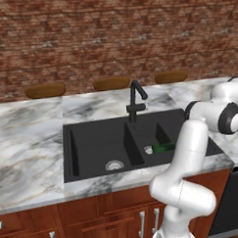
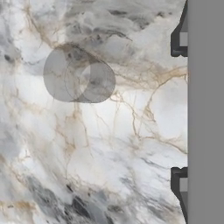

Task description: Move any existing items from the left basin to the right basin for drying. Then move the glass cup from the counter to the left basin of the sink for washing.

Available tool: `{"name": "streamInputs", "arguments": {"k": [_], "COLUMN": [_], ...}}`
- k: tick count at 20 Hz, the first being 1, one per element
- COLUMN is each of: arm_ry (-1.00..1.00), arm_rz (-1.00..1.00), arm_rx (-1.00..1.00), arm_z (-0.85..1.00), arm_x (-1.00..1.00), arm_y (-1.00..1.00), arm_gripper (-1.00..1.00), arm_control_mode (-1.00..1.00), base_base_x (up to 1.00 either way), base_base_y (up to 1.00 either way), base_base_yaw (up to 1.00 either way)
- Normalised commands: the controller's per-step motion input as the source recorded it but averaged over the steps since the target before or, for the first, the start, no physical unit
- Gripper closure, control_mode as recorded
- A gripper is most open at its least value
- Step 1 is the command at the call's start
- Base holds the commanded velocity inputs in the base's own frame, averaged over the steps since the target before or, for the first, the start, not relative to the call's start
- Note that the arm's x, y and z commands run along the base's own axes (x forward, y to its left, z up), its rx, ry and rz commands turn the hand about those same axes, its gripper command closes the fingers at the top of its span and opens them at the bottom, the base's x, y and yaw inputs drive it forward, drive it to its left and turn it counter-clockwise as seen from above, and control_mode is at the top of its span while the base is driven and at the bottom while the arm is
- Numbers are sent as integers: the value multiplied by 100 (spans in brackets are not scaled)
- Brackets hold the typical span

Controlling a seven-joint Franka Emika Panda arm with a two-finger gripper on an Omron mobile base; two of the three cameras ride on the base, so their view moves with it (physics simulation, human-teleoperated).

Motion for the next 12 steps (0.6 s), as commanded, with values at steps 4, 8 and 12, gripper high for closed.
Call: {"name": "streamInputs", "arguments": {"k": [4, 8, 12], "arm_ry": [0, 0, 0], "arm_rz": [2, 3, 4], "arm_rx": [0, 0, 0], "arm_z": [0, 0, -3], "arm_x": [17, 19, 20], "arm_y": [-7, -10, -10], "arm_gripper": [-100, -100, -100], "arm_control_mode": [-100, -100, -100], "base_base_x": [0, 0, 0], "base_base_y": [0, 0, 0], "base_base_yaw": [0, 0, 0]}}
